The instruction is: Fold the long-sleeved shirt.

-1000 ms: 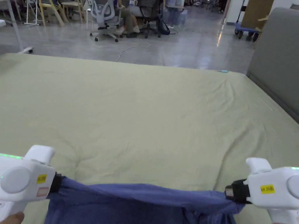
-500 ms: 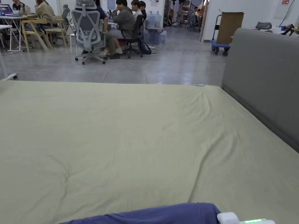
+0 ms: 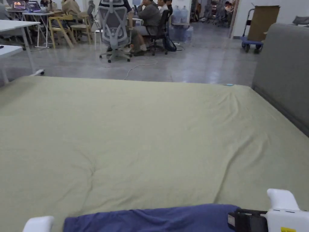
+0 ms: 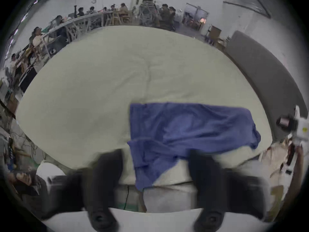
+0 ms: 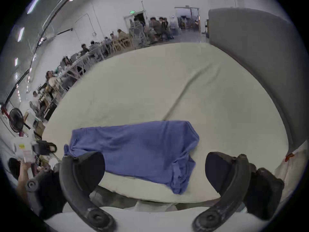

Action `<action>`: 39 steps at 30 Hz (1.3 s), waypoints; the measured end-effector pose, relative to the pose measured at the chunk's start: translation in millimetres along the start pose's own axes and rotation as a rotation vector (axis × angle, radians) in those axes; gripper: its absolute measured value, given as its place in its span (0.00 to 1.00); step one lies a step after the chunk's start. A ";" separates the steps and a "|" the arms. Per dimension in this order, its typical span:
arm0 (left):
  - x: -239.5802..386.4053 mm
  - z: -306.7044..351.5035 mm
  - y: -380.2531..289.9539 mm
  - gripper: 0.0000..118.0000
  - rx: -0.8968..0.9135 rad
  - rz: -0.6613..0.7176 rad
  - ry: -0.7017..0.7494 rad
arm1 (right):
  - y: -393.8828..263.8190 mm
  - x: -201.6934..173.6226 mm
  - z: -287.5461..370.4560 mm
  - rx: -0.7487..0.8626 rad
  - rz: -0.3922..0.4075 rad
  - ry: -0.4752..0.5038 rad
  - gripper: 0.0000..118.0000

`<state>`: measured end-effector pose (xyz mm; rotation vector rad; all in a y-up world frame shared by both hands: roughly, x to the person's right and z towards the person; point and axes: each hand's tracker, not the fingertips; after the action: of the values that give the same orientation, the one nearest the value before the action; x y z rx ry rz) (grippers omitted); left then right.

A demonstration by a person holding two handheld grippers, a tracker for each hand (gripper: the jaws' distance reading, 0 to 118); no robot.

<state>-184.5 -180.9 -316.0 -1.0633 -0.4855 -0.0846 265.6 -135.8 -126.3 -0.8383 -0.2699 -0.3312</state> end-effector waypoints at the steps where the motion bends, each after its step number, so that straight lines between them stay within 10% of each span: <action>1: 1.0 -12.1 -4.6 0.00 -0.015 -0.009 -0.001 | -1.9 -3.3 -5.0 -0.003 0.014 -0.008 0.78; 3: 0.8 -22.3 -9.5 0.00 -0.042 0.010 -0.022 | -6.9 -8.7 -18.7 -0.028 0.063 -0.066 0.00; 8: -38.5 -11.4 8.9 0.07 0.087 0.184 -0.179 | -11.0 2.6 -26.4 -0.049 -0.089 0.141 0.00; 10: -63.6 -22.6 19.1 0.87 0.060 0.295 -0.272 | -8.4 5.1 -23.2 -0.046 -0.067 0.157 0.00; 11: -73.8 -35.0 23.3 1.00 0.015 0.321 -0.305 | -6.5 6.5 -22.4 -0.050 -0.049 0.172 0.00; 19: -105.2 -154.1 10.4 1.00 -0.146 0.549 -0.659 | -8.1 7.3 -29.7 -0.029 -0.147 0.470 0.00; 22: -91.8 -173.2 18.4 0.98 -0.186 0.772 -1.089 | -11.4 -2.2 -34.6 -0.012 -0.143 0.541 0.00; 27: -49.4 -216.4 19.8 0.16 -0.231 0.663 -0.859 | -9.4 -18.3 -42.9 -0.018 -0.140 0.555 0.00; 39: -138.3 -130.8 23.2 0.13 -0.091 0.761 -0.949 | 1.8 -45.3 -51.9 -0.032 -0.178 0.540 0.00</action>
<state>-256.2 -303.8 -444.5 -1.2807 -0.8866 1.1218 230.2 -166.2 -177.2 -0.7275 0.1671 -0.7135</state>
